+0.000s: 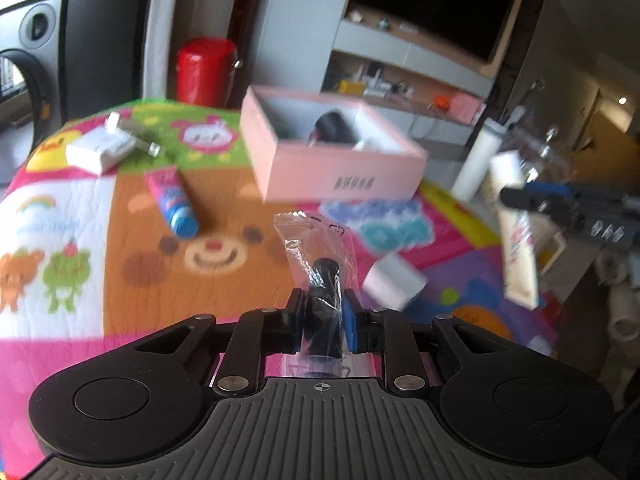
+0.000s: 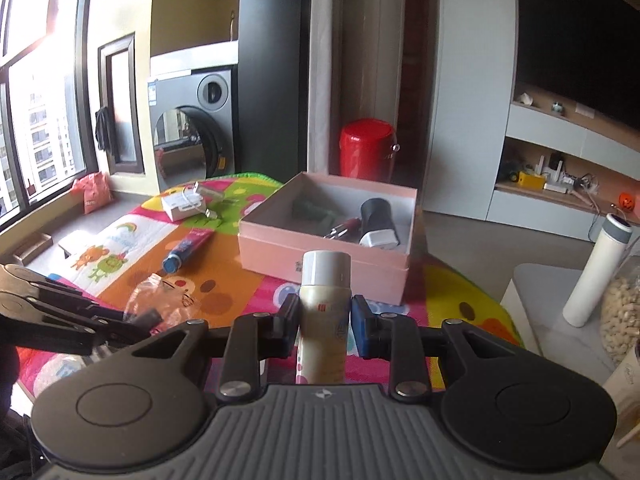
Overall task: Organize rigid objects
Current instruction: 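Release the cube and grasp the white cream tube with the right tool, then drop clear bag in pink box with left tool while right tool drops cream tube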
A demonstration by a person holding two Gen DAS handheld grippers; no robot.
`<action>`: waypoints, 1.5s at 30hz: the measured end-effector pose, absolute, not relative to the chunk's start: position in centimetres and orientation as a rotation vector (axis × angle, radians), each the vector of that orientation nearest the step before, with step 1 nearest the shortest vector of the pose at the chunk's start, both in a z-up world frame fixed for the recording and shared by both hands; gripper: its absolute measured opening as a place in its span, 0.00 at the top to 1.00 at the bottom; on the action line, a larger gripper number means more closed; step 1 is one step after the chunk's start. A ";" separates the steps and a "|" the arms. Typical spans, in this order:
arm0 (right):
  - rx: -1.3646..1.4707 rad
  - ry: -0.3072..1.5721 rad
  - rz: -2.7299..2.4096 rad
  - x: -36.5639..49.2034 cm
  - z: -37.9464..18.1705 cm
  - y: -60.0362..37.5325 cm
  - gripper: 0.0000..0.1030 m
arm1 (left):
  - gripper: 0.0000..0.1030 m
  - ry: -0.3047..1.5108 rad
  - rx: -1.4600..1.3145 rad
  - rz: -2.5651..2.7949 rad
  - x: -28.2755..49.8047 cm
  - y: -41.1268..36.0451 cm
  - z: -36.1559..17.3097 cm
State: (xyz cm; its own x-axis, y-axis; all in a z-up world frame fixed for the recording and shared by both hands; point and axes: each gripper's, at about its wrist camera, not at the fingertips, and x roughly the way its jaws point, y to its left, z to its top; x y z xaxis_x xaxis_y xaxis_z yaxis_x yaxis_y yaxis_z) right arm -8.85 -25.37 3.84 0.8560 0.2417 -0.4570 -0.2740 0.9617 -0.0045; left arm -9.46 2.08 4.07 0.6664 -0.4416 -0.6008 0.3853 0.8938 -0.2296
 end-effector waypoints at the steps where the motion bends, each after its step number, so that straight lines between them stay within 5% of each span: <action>1: -0.066 0.463 0.269 -8.9 4.1 -25.5 0.74 | 0.78 0.679 -0.086 -0.477 -9.3 2.0 5.1; 13: -0.068 0.288 0.240 1.3 16.2 -24.8 0.74 | 0.74 0.485 -0.045 -0.582 4.6 -2.6 20.5; 17: -0.019 0.324 0.190 6.5 16.1 -24.9 0.54 | 0.73 0.628 -0.162 -0.603 10.7 -4.0 16.7; 29: -0.125 0.548 0.157 4.2 3.6 -26.1 0.46 | 0.73 0.751 -0.307 -0.274 12.2 8.6 6.5; 35: -0.098 0.585 0.226 4.5 2.7 -23.6 0.46 | 0.73 0.610 -0.401 -0.056 15.6 15.9 6.2; 45: -0.185 0.564 0.319 2.5 2.0 -19.4 0.45 | 0.73 0.745 -0.508 -0.001 23.0 19.1 0.8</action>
